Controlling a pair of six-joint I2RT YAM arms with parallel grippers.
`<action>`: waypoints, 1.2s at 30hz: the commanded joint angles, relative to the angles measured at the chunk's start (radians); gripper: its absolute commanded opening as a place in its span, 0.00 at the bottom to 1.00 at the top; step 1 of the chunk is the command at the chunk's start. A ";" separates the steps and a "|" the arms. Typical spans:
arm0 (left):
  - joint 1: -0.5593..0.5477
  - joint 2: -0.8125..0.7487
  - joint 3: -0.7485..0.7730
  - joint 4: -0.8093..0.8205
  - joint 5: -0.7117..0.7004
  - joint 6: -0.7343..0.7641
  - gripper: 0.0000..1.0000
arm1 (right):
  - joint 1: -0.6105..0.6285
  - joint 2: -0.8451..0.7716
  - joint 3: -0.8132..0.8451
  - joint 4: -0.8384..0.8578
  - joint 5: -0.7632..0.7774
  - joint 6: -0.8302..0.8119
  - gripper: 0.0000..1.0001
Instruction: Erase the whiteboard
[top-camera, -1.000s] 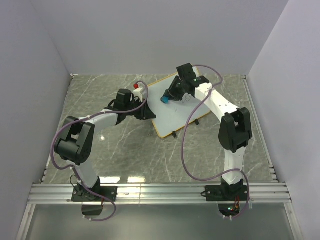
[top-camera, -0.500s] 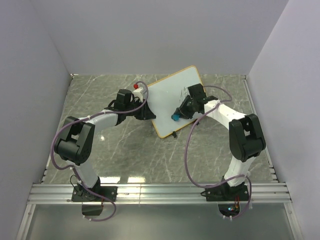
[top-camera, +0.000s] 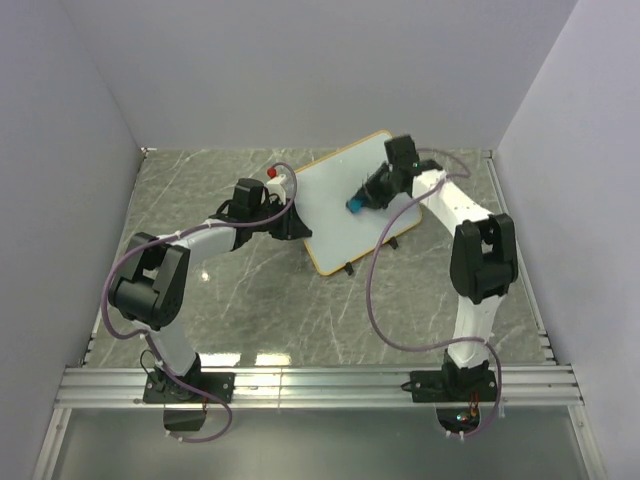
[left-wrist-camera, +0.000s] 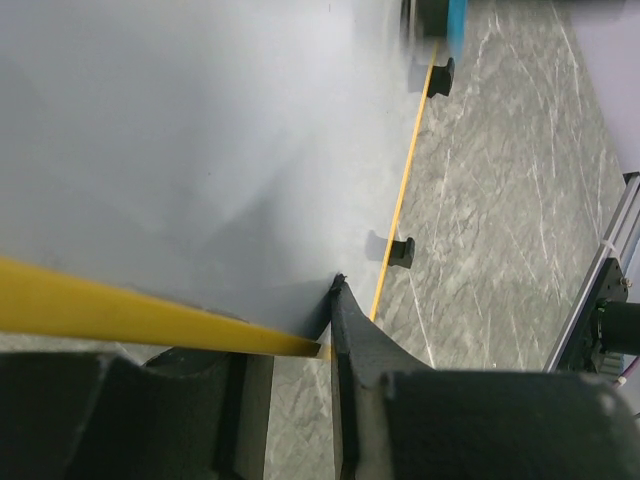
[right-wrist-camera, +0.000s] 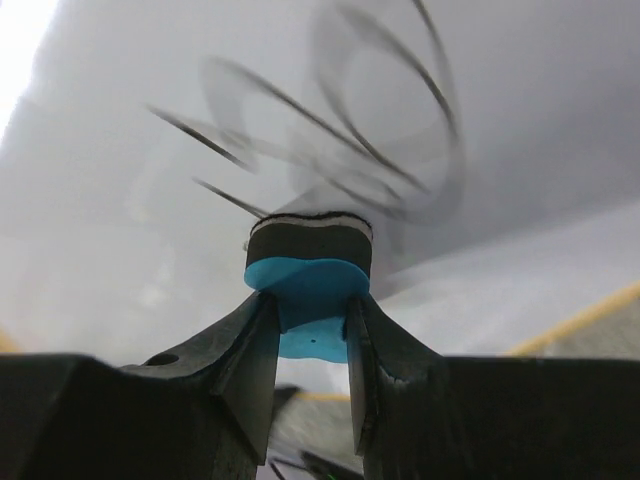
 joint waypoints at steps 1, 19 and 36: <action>-0.043 0.043 -0.031 -0.112 -0.152 0.226 0.00 | -0.049 0.120 0.200 0.084 0.097 0.042 0.00; -0.047 0.046 -0.030 -0.112 -0.149 0.229 0.00 | -0.086 -0.028 -0.208 0.154 0.158 0.036 0.00; -0.049 0.055 -0.025 -0.112 -0.150 0.235 0.00 | -0.086 0.117 0.183 0.088 0.108 0.071 0.00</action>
